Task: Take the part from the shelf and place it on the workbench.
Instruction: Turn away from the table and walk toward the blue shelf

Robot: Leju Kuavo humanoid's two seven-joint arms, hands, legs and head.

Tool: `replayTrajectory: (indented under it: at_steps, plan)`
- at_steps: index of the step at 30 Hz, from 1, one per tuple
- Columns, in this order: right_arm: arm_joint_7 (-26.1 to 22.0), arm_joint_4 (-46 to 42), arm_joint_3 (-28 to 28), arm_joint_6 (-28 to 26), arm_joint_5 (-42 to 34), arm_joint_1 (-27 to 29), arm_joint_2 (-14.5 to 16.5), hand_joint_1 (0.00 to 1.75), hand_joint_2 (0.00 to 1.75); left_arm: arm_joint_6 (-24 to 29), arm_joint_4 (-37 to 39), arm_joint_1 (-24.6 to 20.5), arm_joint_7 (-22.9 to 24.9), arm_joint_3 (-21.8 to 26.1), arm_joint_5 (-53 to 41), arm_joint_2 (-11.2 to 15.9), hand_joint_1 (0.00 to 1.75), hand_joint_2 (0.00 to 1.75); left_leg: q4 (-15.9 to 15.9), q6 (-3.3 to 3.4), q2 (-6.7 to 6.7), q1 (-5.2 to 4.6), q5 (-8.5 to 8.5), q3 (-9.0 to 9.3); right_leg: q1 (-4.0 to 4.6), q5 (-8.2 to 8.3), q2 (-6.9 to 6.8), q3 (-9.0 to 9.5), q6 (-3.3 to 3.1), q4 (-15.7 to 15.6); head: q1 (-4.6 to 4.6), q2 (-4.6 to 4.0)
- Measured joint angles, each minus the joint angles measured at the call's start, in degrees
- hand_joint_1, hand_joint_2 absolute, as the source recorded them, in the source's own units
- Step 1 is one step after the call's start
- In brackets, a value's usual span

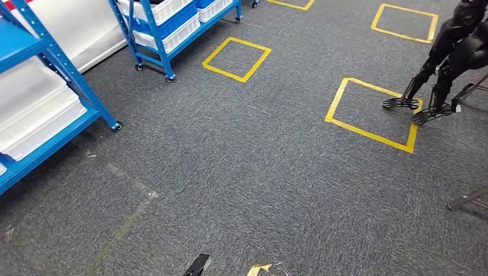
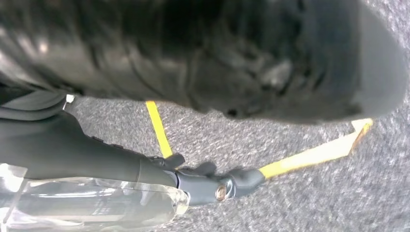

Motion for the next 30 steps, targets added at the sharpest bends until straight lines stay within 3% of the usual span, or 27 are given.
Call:
replayTrajectory:
  at_steps: [2, 4, 6, 7, 9, 10, 11, 13, 15, 17, 19, 21, 22, 23, 24, 26, 28, 30]
  plan:
    - [0.0, -0.1, 0.1, 0.0, 0.0, -0.1, 0.0, 0.0, 0.0, 0.0, 0.0, 0.1, 0.0, 0.0, 0.0, 0.0, 0.0, 0.0, -1.2, 0.48, -1.35, 0.54, 0.41, 0.82, -0.1, -1.36, 2.33, -0.49, 0.56, 1.9, 0.19, 0.0]
    - [0.0, -0.1, 0.2, 0.0, 0.0, -0.1, -0.1, 0.0, 0.0, 0.0, 0.0, 0.1, 0.1, 0.0, 0.0, -0.1, 0.0, 0.0, -1.6, 0.93, -2.57, 0.82, 0.46, 1.34, -0.28, -4.29, 5.85, -3.64, 0.89, 8.5, 0.47, -0.01]
    - [0.0, -0.1, 0.3, 0.0, 0.0, 0.1, -0.1, 0.0, 0.0, 0.0, 0.0, 0.1, 0.1, 0.0, 0.0, -0.2, 0.0, 0.0, -1.5, 1.15, -4.13, 0.87, 0.27, 1.42, -0.44, -5.85, 6.73, -7.54, 1.19, 14.8, 0.6, -0.01]
    - [0.0, 0.0, 0.3, 0.0, -0.1, 0.2, -0.2, 0.0, 0.0, 0.0, 0.0, 0.2, 0.1, 0.0, 0.0, -0.2, 0.0, 0.0, -1.4, 1.12, -5.03, 0.93, 0.14, 1.5, -0.59, -4.97, 6.82, -8.37, 1.39, 15.4, 0.6, -0.01]
    - [0.0, 0.0, 0.3, 0.0, -0.1, 0.3, -0.2, 0.0, 0.0, 0.0, 0.0, 0.3, 0.1, 0.0, 0.0, -0.2, 0.0, 0.0, -0.8, 0.75, -6.77, 1.19, -0.29, 1.68, -1.03, -0.52, 7.29, -7.06, 1.83, 10.4, 0.62, -0.01]
    - [0.0, 0.0, 0.3, 0.1, -0.1, 0.2, -0.2, 0.0, 0.0, 0.0, 0.0, 0.3, 0.1, 0.0, 0.1, -0.2, 0.0, 0.0, -0.4, 0.39, -7.52, 1.32, -0.67, 1.58, -1.3, 1.17, 8.44, -5.75, 2.04, 6.9, 0.64, -0.01]
    - [0.0, 0.0, 0.4, 0.1, -0.1, 0.2, -0.2, 0.0, 0.0, 0.0, 0.0, 0.2, 0.1, 0.0, 0.1, -0.2, 0.0, 0.0, 0.2, -0.03, -8.21, 1.39, -1.1, 1.4, -1.52, 2.1, 9.66, -4.58, 2.08, 4.1, 0.72, -0.01]
    - [0.1, 0.0, 0.4, 0.2, -0.1, 0.2, -0.2, 0.0, 0.0, 0.0, 0.0, 0.2, 0.1, 0.0, 0.1, -0.2, 0.0, 0.0, 0.9, -0.91, -9.43, 1.53, -1.49, 0.84, -1.51, 1.93, 11.2, -3.48, 1.69, 1.8, 0.84, -0.01]
    - [0.2, 0.0, 0.4, 0.2, -0.1, 0.1, -0.2, 0.0, 0.0, 0.0, 0.0, 0.3, 0.1, 0.0, 0.1, -0.1, 0.0, 0.0, 0.7, -1.57, -10.41, 1.74, -1.33, 0.46, -1.36, 1.99, 10.29, -3.27, 0.92, 1.5, 0.82, 0.01]
    - [0.2, 0.0, 0.4, 0.2, -0.1, 0.1, -0.1, 0.0, 0.0, 0.0, 0.0, 0.4, 0.1, 0.0, 0.1, -0.1, 0.0, 0.0, 2.1, -2.17, -8.06, 1.62, -2.05, -0.29, -1.53, 2.03, 9.08, -2.71, 0.2, 1.0, 0.48, 0.01]
    - [0.2, 0.0, 0.4, 0.1, -0.1, 0.1, -0.1, 0.0, 0.0, 0.0, 0.0, 0.1, 0.1, 0.0, 0.1, -0.1, 0.0, 0.0, 7.7, -2.73, -4.31, 1.48, -4.55, -3.05, -1.57, 1.83, 7.46, -1.99, -0.34, 0.5, 0.05, -0.01]
    - [0.2, 0.0, 0.4, 0.1, -0.1, 0.2, -0.1, 0.0, 0.0, 0.0, 0.0, -0.3, 0.1, 0.0, 0.1, -0.1, 0.0, 0.0, 14.7, -3.05, -3.28, 1.63, -6.89, -6.94, -1.49, 1.47, 5.66, -1.59, -0.56, 0.5, -0.09, -0.01]
    - [0.2, 0.0, 0.4, 0.1, -0.1, 0.2, -0.1, 0.0, 0.0, 0.0, 0.0, -0.4, 0.1, 0.0, 0.1, -0.1, 0.0, 0.0, 16.3, -3.08, -3.19, 1.7, -6.8, -8.03, -1.47, 1.25, 4.85, -1.4, -0.6, 0.5, -0.11, -0.01]
    - [0.2, 0.0, 0.4, 0.1, -0.1, 0.2, -0.1, 0.0, 0.0, 0.0, 0.0, -0.4, 0.1, 0.0, 0.1, -0.1, 0.0, 0.0, 15.8, -3.01, -3.09, 1.74, -5.6, -7.99, -1.46, 1.01, 4.17, -1.14, -0.57, 0.5, -0.11, -0.01]
    - [0.2, 0.0, 0.4, 0.1, -0.1, 0.2, -0.1, 0.0, 0.0, 0.0, 0.0, -0.3, 0.1, 0.0, 0.1, -0.1, 0.0, 0.0, 13.1, -2.83, -2.8, 1.74, -3.48, -6.88, -1.46, 0.74, 3.54, -0.77, -0.52, 0.5, -0.11, -0.01]
    - [0.2, 0.0, 0.4, 0.1, -0.1, 0.1, -0.1, 0.0, 0.0, 0.0, 0.0, -0.2, 0.1, 0.0, 0.1, -0.1, 0.0, 0.0, 5.5, -2.21, -0.63, 1.28, 0.3, -3.34, -1.29, 0.18, 2.49, -0.03, -0.22, 0.4, -0.09, -0.01]
    - [0.2, 0.0, 0.4, 0.2, -0.1, 0.1, -0.1, 0.0, 0.0, 0.0, 0.0, -0.1, 0.1, 0.0, 0.1, -0.1, 0.0, 0.0, 1.3, -1.57, 1.14, 0.62, 1.04, -1.44, -0.94, -0.17, 1.5, 0.36, 0.28, 0.2, -0.03, -0.01]
    - [0.2, 0.0, 0.4, 0.2, -0.1, 0.1, -0.1, 0.0, 0.0, 0.0, 0.0, 0.0, 0.2, 0.0, 0.1, -0.1, 0.0, 0.0, 0.7, -1.15, 0.46, 0.38, 0.69, -1.34, -0.67, -0.24, 0.36, 0.7, 0.76, -0.2, 0.07, 0.0]
